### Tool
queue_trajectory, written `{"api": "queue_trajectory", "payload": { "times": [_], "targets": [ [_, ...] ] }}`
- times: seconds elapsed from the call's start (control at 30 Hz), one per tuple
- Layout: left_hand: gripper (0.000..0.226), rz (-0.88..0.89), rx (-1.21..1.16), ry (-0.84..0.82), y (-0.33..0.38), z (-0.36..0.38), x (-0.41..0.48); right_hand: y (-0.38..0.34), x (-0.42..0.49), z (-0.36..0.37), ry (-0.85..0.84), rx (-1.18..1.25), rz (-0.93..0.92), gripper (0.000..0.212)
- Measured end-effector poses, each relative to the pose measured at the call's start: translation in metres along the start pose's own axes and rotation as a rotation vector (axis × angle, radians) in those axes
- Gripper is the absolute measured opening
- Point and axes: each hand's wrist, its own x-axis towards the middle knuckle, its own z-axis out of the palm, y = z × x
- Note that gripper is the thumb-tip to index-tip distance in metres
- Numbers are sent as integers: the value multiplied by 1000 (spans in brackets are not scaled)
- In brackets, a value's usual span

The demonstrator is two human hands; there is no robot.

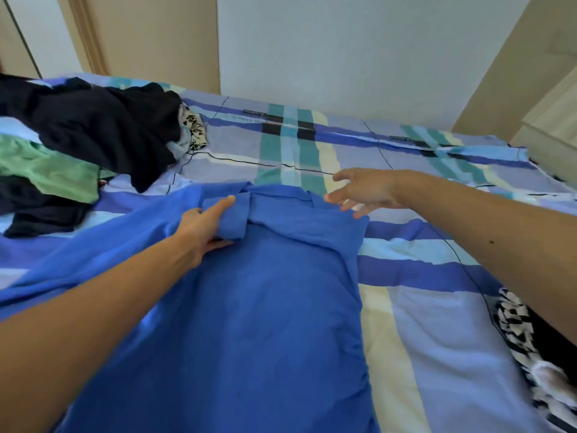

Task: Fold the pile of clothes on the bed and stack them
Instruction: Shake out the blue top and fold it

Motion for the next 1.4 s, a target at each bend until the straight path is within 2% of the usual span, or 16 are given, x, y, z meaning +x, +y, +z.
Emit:
{"api": "queue_trajectory", "payload": {
  "times": [0.13,0.23,0.33,0.43,0.53,0.63,0.7,0.77,0.83,0.9,0.97,1.03,1.13,1.2,1.27,1.4],
  "targets": [
    [106,247,500,142,-3,-1,9,46,17,18,82,-153,146,75],
    [121,397,815,-15,3,-5,16,72,24,35,208,94,272,67],
    [111,293,1206,-267,13,-6,14,83,31,47,342,513,305,64],
    [78,375,1363,-251,17,-9,13,85,35,55,385,571,283,65],
    [13,626,1284,-45,15,-16,15,87,40,55,478,519,211,78],
    [23,799,1208,158,25,-16,10,93,41,46,495,478,182,80],
    [17,876,1163,296,40,-16,4,101,39,41,482,356,212,73],
    [19,777,934,232,59,-13,-2,104,33,39,524,56,219,71],
    [20,536,458,19,78,-6,-15,100,27,43,594,-92,57,75],
    [11,294,48,-126,90,2,-24,85,15,57,487,-23,-188,88],
    [30,148,-153,-221,95,8,-32,71,11,78,361,-143,-291,103],
    [38,105,-263,-266,98,14,-37,66,16,99,435,-297,-303,97],
    [35,54,-407,-316,103,19,-45,65,25,111,679,-399,-260,59],
    [34,38,-475,-306,104,20,-47,68,28,105,742,-571,-246,36],
    [34,28,-516,-294,105,18,-46,76,21,92,775,-665,-216,35],
    [34,-1,-472,-195,94,16,-34,107,-2,62,919,-396,-86,33]
  ]
}}
